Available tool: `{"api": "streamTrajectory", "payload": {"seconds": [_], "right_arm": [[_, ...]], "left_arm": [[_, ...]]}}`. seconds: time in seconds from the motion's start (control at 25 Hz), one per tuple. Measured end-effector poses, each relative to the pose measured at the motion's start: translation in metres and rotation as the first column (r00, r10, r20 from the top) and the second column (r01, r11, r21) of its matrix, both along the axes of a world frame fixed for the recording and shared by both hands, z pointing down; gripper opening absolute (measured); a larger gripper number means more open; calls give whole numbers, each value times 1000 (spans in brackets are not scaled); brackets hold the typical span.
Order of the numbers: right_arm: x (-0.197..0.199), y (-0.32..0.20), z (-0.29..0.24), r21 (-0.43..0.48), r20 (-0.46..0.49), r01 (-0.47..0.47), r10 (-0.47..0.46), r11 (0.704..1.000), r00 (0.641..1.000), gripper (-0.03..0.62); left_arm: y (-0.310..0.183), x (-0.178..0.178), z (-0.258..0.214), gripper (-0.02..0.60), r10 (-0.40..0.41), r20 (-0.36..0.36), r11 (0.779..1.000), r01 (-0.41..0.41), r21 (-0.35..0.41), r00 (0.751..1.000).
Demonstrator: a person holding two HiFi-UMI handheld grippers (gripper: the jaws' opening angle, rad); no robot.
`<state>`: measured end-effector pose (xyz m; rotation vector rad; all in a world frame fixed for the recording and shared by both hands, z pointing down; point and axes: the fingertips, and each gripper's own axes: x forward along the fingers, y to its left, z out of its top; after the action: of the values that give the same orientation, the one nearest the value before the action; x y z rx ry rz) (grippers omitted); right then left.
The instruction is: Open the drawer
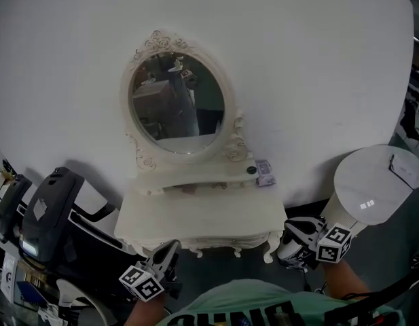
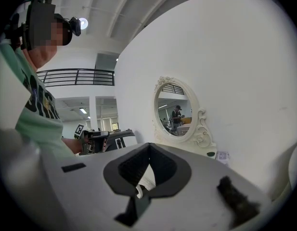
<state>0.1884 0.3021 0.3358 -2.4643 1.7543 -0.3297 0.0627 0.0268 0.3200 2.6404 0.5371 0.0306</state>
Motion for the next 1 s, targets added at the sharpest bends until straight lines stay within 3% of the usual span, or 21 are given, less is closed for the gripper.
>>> {"api": "streamTrajectory", "payload": {"seconds": [0.24,0.44,0.8,1.0], "right_arm": [[29,-11,7,-9,20,-41,41,999,999,11],[58,-48,0,-42,-28,-91,90,995,996,12],[104,-121,-23,-63,-57,-249,246,966,968,11],[129,-152,-18,-75,-39,-266,264,961,964,11]], "left_arm": [[-18,40,8,0,39,5,999,-38,-19,999],[-53,87,14,0,112,-27,992,-114,-58,993],[-132,168,5,0,286,-51,954,-289,-83,957],[-156,201,12,0,323,-51,942,-327,-80,945]]}}
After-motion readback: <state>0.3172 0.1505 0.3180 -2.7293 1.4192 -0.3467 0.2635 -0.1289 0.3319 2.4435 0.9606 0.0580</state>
